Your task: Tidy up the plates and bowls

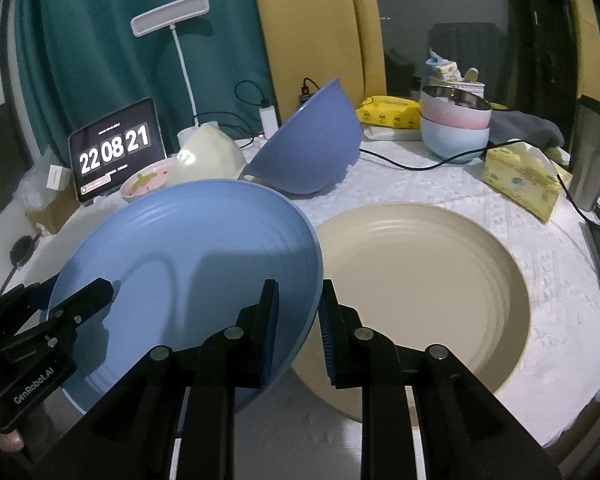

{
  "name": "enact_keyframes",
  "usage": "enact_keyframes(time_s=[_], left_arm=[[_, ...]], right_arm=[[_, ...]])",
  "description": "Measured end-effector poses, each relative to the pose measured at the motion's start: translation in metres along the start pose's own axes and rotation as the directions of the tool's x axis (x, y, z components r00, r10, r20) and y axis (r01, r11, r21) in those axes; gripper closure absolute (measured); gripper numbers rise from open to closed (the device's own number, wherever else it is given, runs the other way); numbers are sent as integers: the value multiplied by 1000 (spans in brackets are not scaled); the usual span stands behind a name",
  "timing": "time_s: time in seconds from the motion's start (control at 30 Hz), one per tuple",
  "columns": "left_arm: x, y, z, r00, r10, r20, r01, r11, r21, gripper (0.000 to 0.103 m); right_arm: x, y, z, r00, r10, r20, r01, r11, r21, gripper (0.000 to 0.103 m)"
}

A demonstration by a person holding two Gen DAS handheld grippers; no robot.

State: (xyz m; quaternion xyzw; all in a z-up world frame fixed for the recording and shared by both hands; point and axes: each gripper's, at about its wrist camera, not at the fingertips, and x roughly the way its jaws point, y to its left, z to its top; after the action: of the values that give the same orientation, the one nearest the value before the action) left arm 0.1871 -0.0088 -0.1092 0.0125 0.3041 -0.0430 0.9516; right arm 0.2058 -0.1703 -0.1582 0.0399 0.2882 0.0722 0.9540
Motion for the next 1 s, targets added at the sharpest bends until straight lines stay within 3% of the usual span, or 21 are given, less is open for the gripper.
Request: enact_keyframes(time_s=[1.0], left_arm=[[17, -63, 4, 999, -13, -31, 16, 995, 99, 56]], right_arm=[[-9, -63, -5, 1000, -5, 27, 2, 996, 92, 81]])
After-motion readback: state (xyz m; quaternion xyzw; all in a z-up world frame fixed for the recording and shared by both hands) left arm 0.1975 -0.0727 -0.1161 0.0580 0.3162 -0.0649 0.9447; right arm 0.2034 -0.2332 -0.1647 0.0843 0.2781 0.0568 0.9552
